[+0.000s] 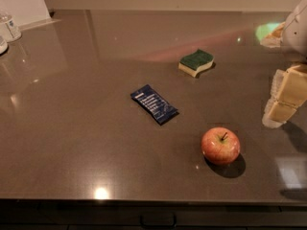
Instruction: Move apple near rxbar blueberry
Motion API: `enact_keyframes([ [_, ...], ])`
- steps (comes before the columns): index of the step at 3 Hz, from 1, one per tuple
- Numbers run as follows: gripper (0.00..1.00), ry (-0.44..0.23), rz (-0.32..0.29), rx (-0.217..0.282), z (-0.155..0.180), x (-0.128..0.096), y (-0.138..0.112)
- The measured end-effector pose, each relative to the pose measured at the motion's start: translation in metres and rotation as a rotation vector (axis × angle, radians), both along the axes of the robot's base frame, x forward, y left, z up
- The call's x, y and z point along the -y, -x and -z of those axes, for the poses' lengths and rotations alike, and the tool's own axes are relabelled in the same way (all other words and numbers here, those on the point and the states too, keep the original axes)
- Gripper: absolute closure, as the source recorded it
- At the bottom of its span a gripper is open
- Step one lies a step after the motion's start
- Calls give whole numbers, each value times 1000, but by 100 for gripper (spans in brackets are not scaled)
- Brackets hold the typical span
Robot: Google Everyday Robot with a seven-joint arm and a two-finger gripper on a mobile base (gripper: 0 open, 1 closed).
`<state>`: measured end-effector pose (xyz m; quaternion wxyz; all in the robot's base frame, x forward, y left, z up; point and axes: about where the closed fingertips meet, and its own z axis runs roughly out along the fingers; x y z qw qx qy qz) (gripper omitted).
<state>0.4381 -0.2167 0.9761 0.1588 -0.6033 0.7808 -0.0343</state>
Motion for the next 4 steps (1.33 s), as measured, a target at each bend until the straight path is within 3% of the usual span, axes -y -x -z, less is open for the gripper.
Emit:
enact_keyframes([
  [1, 0, 0, 0, 0, 0, 0, 0],
  [2, 0, 13, -37, -1, 11, -7, 7],
  [3, 0, 7, -106, -18, 33, -22, 21],
  [4, 0, -5, -174, -67, 61, -40, 38],
])
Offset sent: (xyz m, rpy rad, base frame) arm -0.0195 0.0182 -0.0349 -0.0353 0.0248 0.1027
